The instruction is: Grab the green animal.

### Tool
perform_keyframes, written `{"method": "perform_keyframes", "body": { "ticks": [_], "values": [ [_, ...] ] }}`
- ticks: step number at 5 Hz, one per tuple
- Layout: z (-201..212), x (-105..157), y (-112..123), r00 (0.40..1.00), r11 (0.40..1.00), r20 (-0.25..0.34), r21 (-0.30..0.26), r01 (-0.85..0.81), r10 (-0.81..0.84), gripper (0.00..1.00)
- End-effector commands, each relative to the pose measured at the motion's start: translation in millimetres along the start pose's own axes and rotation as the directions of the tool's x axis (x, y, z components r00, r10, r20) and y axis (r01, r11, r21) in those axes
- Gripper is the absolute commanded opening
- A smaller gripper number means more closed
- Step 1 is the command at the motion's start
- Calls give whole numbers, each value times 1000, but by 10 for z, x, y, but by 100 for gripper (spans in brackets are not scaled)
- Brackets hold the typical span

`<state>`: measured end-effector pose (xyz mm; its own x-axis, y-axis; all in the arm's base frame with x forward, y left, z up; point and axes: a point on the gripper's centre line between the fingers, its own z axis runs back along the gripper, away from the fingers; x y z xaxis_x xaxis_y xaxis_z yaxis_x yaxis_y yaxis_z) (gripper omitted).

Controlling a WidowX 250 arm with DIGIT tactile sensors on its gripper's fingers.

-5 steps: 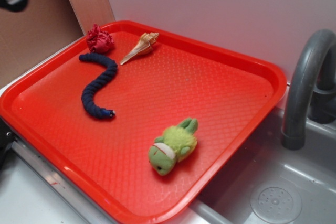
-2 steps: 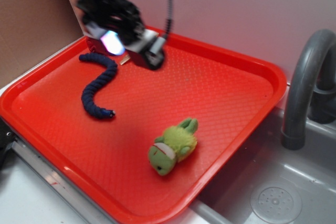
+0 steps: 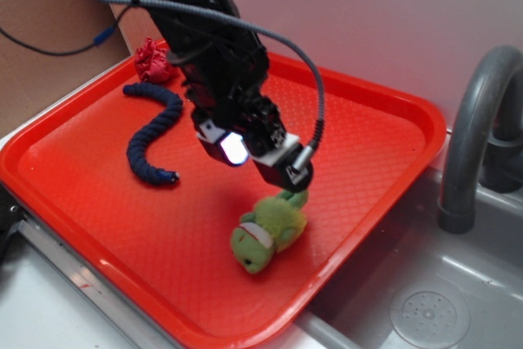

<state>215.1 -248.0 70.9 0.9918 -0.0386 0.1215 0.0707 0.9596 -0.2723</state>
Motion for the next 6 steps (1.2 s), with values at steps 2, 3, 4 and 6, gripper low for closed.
{"method": "perform_keyframes", "body": {
  "ticks": [2,3,4,6],
  "values": [
    [-433,-133,-175,996,998,-66,-37,50,-52,100],
    [-272,-113,-123,997,998,-36,20,63,-62,0],
    [-45,-119,-76,997,993,-6,83,79,-78,0],
    [870,-54,286,997,914,67,402,-54,29,0]
  ]
}}
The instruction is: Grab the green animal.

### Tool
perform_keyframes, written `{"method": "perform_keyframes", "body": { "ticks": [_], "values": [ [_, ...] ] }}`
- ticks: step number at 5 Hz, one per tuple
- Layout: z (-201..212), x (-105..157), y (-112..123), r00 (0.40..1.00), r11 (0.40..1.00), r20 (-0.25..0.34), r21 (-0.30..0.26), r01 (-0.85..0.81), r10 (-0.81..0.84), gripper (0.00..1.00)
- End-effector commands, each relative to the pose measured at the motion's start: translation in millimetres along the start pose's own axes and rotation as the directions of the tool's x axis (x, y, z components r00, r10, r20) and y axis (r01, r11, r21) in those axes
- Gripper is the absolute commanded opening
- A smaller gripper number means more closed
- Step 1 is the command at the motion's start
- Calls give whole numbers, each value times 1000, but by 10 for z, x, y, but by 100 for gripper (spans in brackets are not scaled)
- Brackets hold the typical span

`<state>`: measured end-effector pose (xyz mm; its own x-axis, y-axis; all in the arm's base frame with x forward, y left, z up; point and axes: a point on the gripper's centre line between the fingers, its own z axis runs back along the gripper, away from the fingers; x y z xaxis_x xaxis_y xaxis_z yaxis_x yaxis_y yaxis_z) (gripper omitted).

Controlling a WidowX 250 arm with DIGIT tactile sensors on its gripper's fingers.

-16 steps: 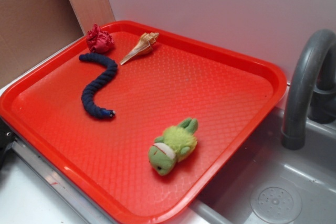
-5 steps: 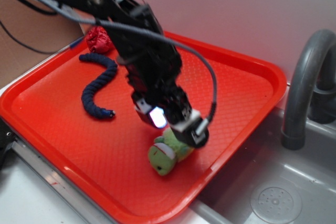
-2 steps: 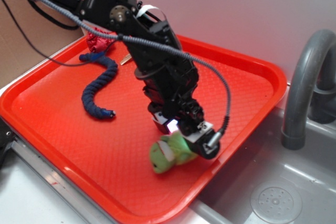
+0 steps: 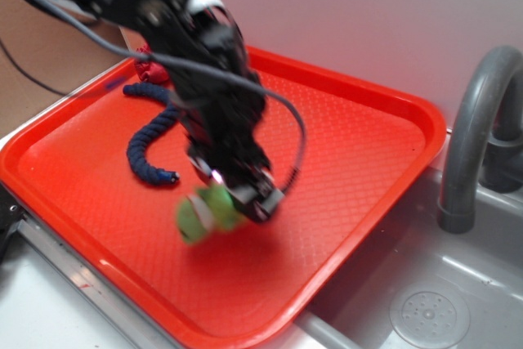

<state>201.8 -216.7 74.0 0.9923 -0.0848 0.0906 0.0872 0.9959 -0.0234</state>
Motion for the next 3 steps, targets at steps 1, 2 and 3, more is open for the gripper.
{"method": "perform_keyframes", "body": {
  "ticks": [1,2,3],
  "values": [
    [1235,71,652,948,923,59,216,-319,314,0],
    [1723,28,951,880,868,106,149,-474,463,0],
    [2202,-45,1157,829,838,195,55,-543,524,0]
  ]
}}
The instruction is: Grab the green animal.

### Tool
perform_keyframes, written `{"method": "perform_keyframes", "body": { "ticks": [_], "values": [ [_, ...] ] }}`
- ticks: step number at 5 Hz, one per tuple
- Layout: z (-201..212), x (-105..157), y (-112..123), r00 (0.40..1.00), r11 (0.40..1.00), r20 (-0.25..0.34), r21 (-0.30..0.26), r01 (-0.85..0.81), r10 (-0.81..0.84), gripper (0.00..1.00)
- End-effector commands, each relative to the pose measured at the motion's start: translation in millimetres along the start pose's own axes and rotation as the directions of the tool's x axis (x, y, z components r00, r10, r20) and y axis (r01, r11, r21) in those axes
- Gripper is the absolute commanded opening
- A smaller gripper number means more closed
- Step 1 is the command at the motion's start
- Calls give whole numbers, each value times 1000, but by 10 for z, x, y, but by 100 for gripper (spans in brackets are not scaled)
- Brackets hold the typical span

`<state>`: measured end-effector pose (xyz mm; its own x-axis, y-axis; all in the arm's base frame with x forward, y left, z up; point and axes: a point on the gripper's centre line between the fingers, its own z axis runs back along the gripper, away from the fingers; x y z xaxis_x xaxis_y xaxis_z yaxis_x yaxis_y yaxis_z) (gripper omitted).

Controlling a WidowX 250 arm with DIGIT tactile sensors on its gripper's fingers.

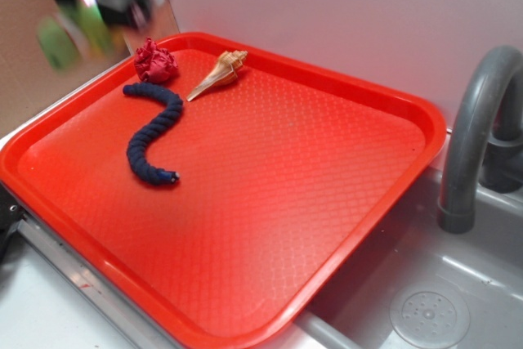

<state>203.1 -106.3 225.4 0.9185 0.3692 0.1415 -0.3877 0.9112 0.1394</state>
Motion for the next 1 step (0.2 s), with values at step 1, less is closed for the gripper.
{"method": "perform_keyframes", "body": {
  "ticks": [1],
  "values": [
    [612,142,464,984,955,136,-286,-74,117,0]
  ]
}}
